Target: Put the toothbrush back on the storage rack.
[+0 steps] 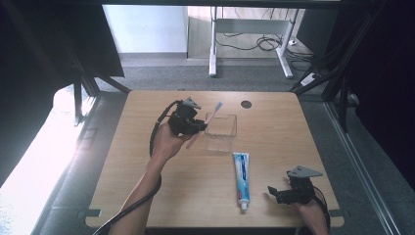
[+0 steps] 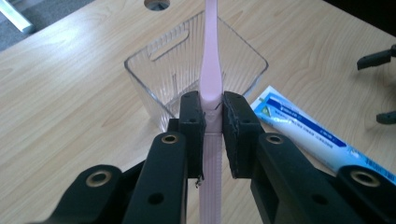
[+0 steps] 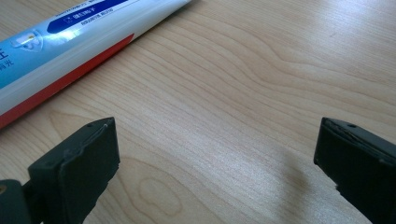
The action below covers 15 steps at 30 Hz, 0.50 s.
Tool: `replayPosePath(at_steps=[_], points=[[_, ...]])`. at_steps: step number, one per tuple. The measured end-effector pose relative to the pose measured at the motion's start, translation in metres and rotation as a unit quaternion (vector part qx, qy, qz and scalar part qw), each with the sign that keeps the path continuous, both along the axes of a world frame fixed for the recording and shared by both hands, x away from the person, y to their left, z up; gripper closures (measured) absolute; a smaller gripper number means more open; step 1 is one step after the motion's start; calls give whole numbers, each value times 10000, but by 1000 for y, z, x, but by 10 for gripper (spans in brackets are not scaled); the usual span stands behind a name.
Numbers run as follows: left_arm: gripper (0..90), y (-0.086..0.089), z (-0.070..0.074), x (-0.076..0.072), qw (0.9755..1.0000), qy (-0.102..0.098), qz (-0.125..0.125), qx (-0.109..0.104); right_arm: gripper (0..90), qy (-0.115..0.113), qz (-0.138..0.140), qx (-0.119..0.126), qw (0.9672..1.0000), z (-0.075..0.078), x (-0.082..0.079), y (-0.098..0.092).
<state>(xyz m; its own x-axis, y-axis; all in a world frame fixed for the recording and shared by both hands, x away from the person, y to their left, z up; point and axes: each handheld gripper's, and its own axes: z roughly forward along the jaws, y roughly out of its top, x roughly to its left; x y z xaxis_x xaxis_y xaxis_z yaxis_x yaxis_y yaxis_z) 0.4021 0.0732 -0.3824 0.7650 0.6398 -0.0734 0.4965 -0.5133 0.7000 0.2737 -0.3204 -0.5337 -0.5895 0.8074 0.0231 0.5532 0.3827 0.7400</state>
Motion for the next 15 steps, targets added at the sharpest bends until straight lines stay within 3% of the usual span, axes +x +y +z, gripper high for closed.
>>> replayPosePath(at_steps=[5,15], points=[[788,-6,0,5,9999,-41,29,-104,5,0,7,7,10000,0,0,0],[788,-19,-1,15,9999,-99,32,-101,7,12,16,12,10000,0,0,0]])
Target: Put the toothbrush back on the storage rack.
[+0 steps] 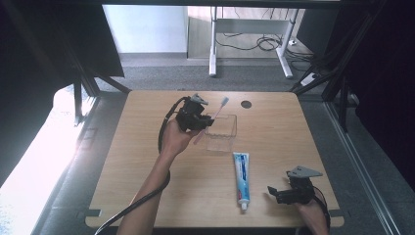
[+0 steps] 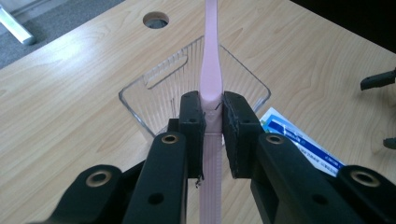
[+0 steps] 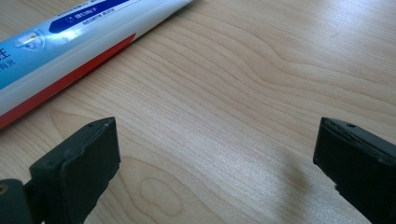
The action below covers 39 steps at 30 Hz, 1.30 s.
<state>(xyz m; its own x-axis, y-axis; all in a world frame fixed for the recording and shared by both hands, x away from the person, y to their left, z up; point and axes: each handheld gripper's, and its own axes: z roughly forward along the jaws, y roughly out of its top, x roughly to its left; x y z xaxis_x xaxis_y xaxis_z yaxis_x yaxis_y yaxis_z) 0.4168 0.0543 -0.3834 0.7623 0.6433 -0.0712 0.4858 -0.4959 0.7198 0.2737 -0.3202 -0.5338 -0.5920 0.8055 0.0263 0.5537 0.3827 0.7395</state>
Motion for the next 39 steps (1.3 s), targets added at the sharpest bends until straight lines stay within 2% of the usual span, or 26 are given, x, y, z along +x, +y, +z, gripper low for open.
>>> replayPosePath(at_steps=[17,27,39], points=[[788,-26,-1,16,10000,-72,-12,-53,9,19,36,-10,10000,-1,1,0],[788,-45,-2,25,9997,-203,-18,-104,11,26,44,11,10000,-1,1,0],[788,-52,-11,37,9992,-308,159,-176,12,13,66,15,10000,-1,1,0]])
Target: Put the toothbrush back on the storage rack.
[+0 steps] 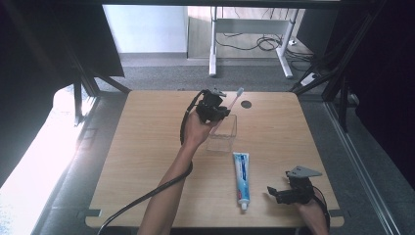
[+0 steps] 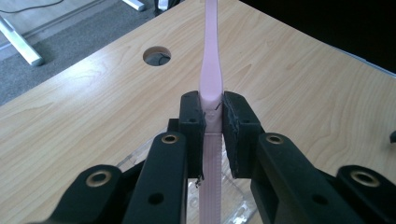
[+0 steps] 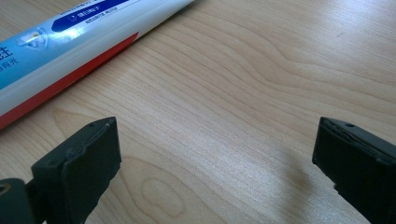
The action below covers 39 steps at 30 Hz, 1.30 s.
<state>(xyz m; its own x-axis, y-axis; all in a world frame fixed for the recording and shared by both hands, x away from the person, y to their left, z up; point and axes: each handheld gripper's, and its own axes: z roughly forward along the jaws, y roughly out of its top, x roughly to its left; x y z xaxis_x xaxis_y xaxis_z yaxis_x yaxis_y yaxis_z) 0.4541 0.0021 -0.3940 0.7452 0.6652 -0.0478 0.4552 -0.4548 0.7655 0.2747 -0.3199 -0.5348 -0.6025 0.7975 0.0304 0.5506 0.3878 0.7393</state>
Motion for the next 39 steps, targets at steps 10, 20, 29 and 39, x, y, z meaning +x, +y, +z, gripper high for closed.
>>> replayPosePath(at_steps=[10,20,29,39], points=[[788,-8,-14,3,9999,-73,12,120,13,5,10,3,10000,0,0,0],[788,-16,-33,4,9997,-57,-67,239,14,14,19,2,10000,0,0,0],[788,-17,-45,3,9996,1,-77,289,14,15,33,-16,10000,0,0,0],[788,-19,-52,2,9989,57,-134,456,15,33,28,-10,10000,0,0,0]])
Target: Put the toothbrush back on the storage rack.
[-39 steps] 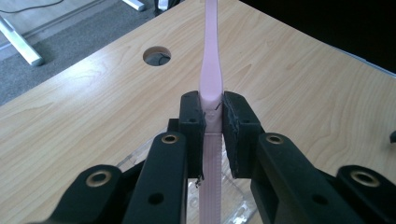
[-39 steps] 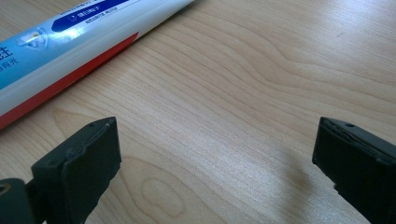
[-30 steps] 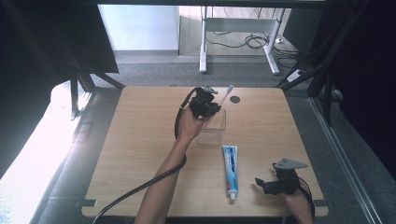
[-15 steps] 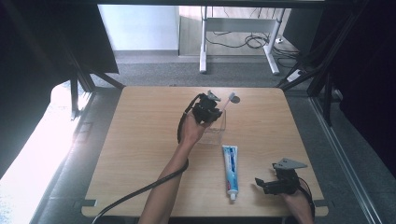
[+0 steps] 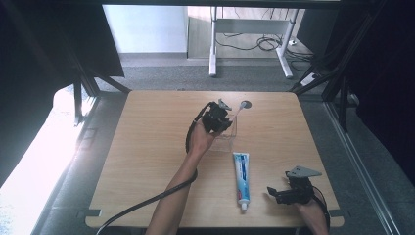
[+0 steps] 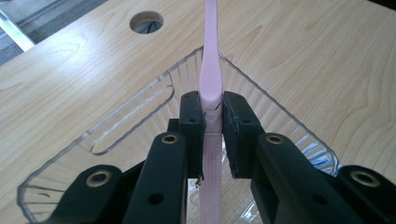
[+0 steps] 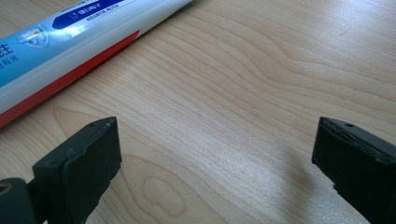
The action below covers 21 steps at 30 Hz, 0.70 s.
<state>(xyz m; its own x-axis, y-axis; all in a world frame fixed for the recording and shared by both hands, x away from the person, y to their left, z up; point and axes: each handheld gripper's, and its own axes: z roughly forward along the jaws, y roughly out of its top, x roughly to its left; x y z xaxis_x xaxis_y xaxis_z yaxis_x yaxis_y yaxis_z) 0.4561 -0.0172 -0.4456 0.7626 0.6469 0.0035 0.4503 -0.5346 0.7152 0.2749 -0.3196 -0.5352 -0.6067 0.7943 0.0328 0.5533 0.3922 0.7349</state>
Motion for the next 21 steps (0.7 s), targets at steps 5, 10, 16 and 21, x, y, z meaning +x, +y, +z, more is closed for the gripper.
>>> replayPosePath(at_steps=[5,10,16,21], points=[[787,-2,-3,0,10000,32,-3,76,15,5,6,0,10000,0,0,0],[787,-3,-5,0,9997,59,-49,233,16,12,6,-1,10000,0,0,0],[787,-6,-7,-1,9991,106,-39,400,16,7,10,-4,10000,0,0,0],[787,-6,-8,0,9985,162,2,527,16,9,12,-16,10000,0,0,0]])
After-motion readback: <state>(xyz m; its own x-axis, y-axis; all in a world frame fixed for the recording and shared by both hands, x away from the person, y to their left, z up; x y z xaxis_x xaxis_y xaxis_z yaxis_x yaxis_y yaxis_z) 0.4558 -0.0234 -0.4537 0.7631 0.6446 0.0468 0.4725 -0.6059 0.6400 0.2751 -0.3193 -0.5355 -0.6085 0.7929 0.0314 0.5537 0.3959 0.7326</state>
